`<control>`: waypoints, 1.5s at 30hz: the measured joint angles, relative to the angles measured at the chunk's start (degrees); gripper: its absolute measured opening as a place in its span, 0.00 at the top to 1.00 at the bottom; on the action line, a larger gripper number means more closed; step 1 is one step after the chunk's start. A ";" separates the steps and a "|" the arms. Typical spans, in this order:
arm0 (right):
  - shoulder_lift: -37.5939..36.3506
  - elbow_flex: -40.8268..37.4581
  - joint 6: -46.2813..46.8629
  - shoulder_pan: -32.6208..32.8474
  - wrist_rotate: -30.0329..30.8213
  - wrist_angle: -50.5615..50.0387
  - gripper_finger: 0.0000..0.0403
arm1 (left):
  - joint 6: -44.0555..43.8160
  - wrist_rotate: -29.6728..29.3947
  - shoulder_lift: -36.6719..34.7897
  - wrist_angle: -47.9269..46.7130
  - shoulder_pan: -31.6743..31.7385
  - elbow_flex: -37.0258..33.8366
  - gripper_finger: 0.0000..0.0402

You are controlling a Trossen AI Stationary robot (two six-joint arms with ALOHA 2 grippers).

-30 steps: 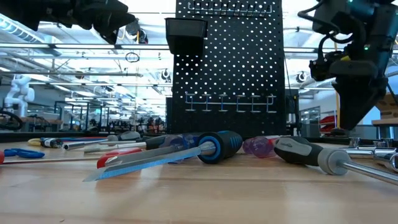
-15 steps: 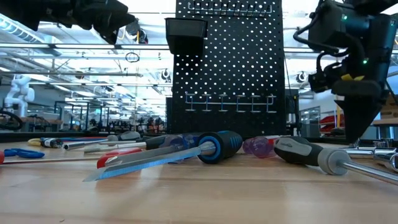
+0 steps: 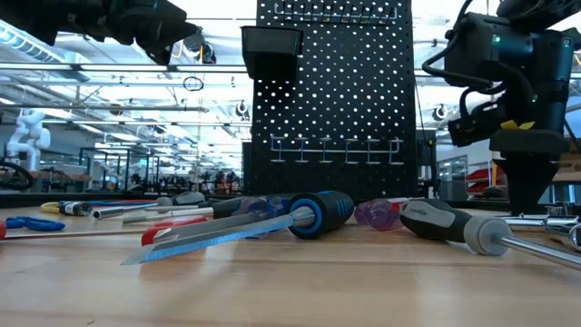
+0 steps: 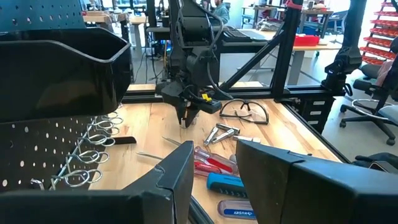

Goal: Hang tools onto peg board
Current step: Put the socket in the black bin on the peg board

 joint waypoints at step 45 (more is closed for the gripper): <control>-1.26 31.10 -50.69 -1.64 21.03 36.38 0.85 | -0.04 0.00 0.00 0.09 0.02 0.00 0.68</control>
